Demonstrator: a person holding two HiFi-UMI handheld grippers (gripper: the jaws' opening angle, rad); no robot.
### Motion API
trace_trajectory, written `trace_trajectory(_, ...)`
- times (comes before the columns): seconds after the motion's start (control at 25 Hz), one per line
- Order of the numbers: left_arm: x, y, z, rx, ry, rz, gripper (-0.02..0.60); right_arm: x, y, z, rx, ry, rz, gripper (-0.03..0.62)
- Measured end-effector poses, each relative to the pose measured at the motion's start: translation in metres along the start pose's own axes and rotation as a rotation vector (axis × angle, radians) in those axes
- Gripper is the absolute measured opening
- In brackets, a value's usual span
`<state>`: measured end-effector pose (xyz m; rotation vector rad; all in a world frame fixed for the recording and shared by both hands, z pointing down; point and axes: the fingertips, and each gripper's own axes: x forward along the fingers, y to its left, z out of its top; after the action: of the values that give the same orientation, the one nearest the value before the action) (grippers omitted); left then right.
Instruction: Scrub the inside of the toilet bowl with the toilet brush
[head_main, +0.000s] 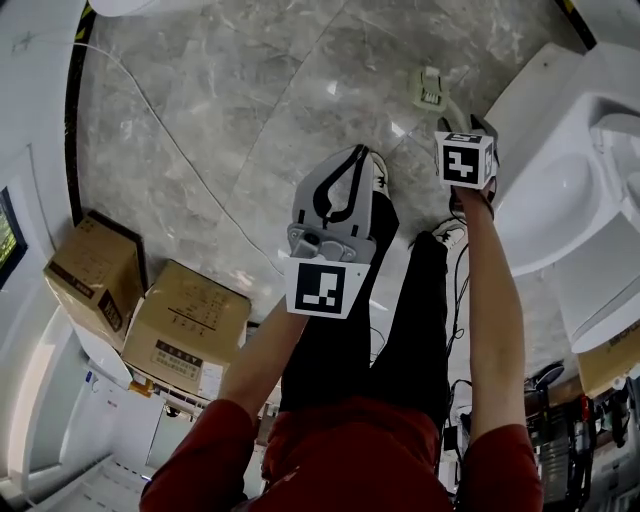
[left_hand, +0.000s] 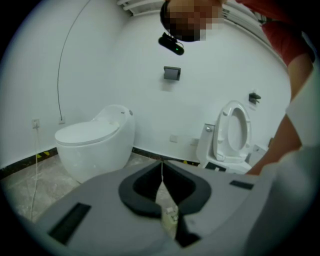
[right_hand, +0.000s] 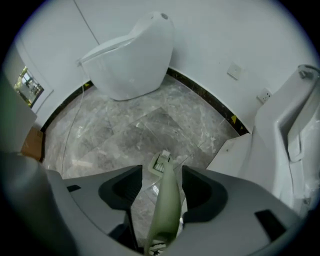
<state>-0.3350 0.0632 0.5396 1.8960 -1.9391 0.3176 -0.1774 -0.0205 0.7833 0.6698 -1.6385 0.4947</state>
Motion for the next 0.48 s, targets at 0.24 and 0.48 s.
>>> trace_trajectory(0.24, -0.002, -0.03, 0.011, 0.017, 0.048, -0.017, -0.003, -0.06, -0.011, -0.02, 0.122, -0.108, 0.032, 0.275)
trace_trajectory(0.48, -0.012, -0.101, 0.096, 0.08, -0.04, -0.055, -0.003, -0.197, -0.047, -0.056, 0.38, -0.291, 0.091, 0.276)
